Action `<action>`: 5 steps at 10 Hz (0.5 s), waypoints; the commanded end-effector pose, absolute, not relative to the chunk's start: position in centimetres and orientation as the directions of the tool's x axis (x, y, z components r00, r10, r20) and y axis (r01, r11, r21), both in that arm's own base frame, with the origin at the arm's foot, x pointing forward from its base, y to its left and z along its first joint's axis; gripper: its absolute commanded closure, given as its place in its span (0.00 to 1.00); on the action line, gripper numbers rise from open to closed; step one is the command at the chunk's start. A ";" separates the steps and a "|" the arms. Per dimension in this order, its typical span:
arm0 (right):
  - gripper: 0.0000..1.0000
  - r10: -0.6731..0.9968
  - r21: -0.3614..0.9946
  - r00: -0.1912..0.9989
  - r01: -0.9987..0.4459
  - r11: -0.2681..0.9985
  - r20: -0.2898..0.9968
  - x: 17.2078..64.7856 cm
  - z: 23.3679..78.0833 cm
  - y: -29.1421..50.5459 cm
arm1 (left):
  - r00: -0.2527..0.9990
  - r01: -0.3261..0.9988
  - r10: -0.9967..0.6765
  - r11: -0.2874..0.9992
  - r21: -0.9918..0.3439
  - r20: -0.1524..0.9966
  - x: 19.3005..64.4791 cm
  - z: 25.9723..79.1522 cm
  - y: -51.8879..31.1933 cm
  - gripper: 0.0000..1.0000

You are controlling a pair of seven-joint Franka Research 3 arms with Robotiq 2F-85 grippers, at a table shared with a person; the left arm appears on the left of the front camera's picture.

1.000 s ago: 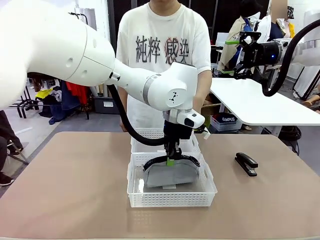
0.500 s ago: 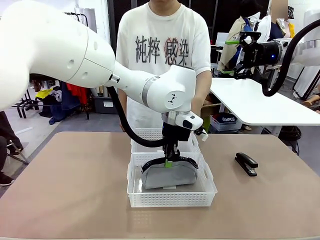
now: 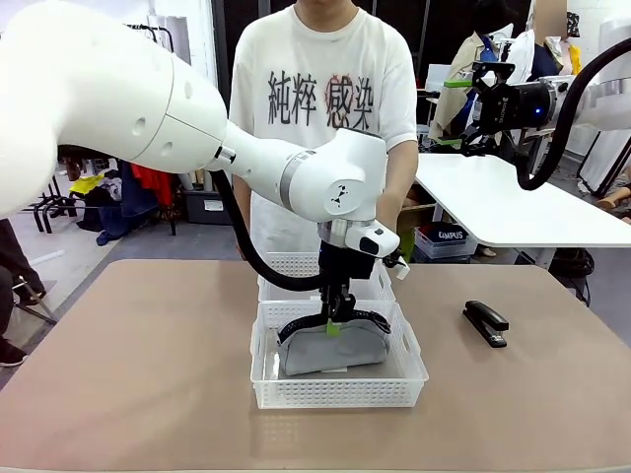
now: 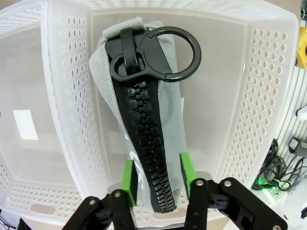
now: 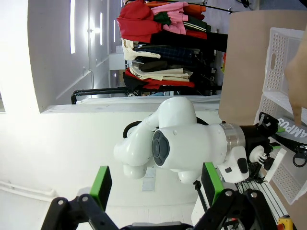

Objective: Distribute items into two baskets.
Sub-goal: Place the picked Pencil pouch into the Organizing basket as instructed by the person.

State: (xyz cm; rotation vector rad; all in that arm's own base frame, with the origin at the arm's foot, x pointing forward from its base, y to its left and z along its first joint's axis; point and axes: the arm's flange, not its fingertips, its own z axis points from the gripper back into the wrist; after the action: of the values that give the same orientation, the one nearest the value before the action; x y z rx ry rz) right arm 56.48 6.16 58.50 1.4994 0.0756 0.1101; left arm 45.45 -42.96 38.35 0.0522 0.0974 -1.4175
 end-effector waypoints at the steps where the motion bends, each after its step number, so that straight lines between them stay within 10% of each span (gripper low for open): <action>1: 0.00 0.121 0.997 0.992 -0.030 0.065 0.022 56.4 58.7 6.2 | 0.139 0.990 -0.985 0.142 -0.022 -0.098 44.6 39.0 -41.9 0.00; 5: 0.00 0.121 0.997 0.992 -0.030 0.065 0.022 56.4 58.7 6.2 | 0.142 0.989 -0.986 0.144 -0.016 -0.086 44.2 39.9 -41.8 0.00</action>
State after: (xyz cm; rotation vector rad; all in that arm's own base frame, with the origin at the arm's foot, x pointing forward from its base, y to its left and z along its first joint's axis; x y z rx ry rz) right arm 56.48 6.16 58.50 1.4993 0.0756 0.1101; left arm 45.11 -42.87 39.79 0.0604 0.0821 -1.4180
